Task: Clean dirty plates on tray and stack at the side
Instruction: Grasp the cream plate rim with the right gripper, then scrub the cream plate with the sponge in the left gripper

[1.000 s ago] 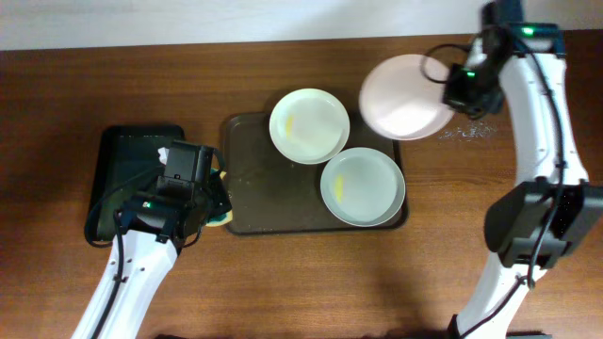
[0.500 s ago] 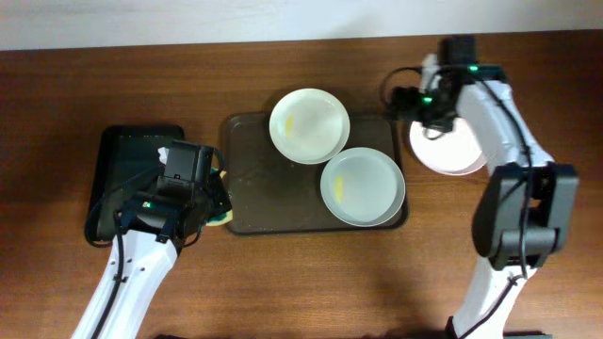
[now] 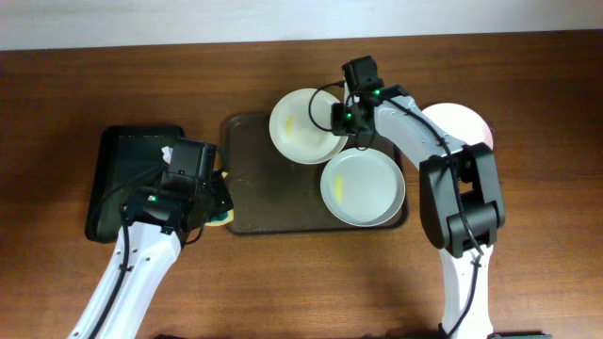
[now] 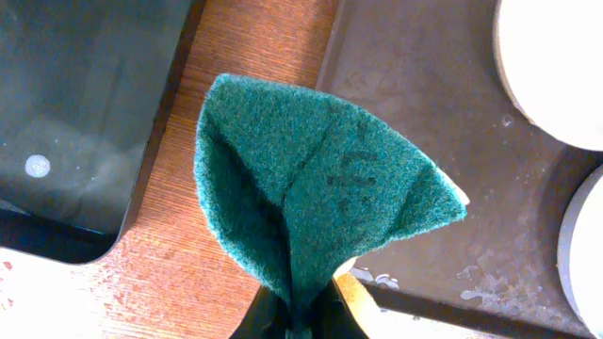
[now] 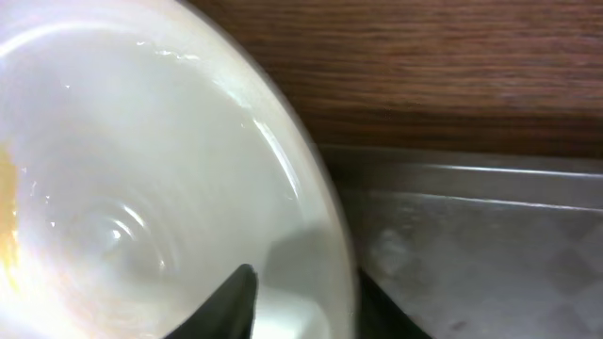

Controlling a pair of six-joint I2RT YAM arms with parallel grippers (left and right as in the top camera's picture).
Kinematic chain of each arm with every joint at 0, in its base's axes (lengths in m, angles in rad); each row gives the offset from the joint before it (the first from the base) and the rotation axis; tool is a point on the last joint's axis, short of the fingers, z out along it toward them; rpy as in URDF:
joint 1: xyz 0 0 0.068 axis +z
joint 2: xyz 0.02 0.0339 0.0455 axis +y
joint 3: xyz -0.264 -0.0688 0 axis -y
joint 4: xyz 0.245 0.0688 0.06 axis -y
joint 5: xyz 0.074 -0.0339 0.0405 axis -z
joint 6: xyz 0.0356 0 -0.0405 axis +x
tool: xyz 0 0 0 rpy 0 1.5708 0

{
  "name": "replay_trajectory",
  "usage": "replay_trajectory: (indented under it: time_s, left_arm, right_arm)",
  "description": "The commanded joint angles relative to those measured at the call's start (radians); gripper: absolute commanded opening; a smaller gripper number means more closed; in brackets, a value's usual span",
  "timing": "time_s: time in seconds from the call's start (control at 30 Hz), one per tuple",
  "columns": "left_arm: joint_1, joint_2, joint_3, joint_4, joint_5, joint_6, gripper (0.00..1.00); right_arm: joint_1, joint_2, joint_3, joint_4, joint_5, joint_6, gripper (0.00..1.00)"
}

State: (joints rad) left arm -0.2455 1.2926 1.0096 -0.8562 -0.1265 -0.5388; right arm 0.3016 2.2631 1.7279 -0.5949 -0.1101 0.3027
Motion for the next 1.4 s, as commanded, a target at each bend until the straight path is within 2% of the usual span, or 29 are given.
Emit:
replay_trajectory:
  time_s: [0.0,0.03,0.1,0.17,0.2,0.37,0.53,0.63,0.73,0.83,0.93,1.03,1.13,1.3,1.37]
  left_arm:
    - [-0.002,0.004,0.005,0.006,0.000,0.016,0.00]
    - [-0.002,0.004,0.005,0.007,0.000,0.016,0.00]
    - [-0.002,0.004,0.005,0.026,0.000,0.016,0.00]
    - [-0.002,0.004,0.005,0.069,0.009,0.016,0.00]
    - [-0.002,0.005,0.005,0.094,0.042,0.016,0.00]
    - [-0.003,0.110,0.005,0.190,0.145,0.016,0.00]
    - [-0.003,0.346,0.005,0.375,0.289,0.016,0.00]
    - [-0.003,0.416,0.005,0.444,0.296,0.016,0.00]
    - [-0.007,0.478,0.005,0.507,0.314,-0.029,0.00]
    - [-0.064,0.550,0.005,0.631,0.371,-0.038,0.00]
    - [-0.079,0.608,0.005,0.656,0.222,-0.068,0.00]
    - [-0.079,0.612,0.006,0.543,-0.183,-0.067,0.00]
    - [-0.079,0.602,0.036,0.453,-0.377,-0.067,0.00]
    - [-0.079,0.491,0.124,0.353,-0.411,-0.067,0.00]
    - [-0.079,0.333,0.130,0.338,-0.312,-0.068,0.00]
  right_arm:
    - [0.015,0.021,0.010,0.007,0.010,0.002,0.13]
    - [0.015,0.020,0.010,-0.008,0.003,0.002,0.04]
    - [0.018,0.019,0.010,-0.068,-0.130,-0.012,0.04]
    - [0.041,0.019,0.010,-0.123,-0.356,-0.105,0.04]
    - [0.055,0.019,0.010,-0.153,-0.384,-0.112,0.04]
    - [0.085,0.019,0.010,-0.278,-0.351,-0.113,0.04]
    - [0.158,0.019,0.010,-0.261,-0.057,-0.104,0.04]
    - [0.196,0.019,0.010,-0.224,-0.037,-0.100,0.04]
    - [0.198,0.019,0.010,-0.209,-0.035,-0.035,0.05]
    - [0.199,0.019,0.010,-0.209,-0.035,-0.035,0.04]
    - [0.198,0.019,0.010,-0.212,-0.035,-0.035,0.04]
    - [0.197,0.019,0.010,-0.214,-0.035,-0.036,0.04]
    - [0.196,0.019,0.010,-0.223,-0.018,-0.036,0.04]
    - [0.196,0.019,0.011,-0.227,-0.008,-0.037,0.04]
    - [0.196,0.013,0.034,-0.232,-0.007,-0.063,0.04]
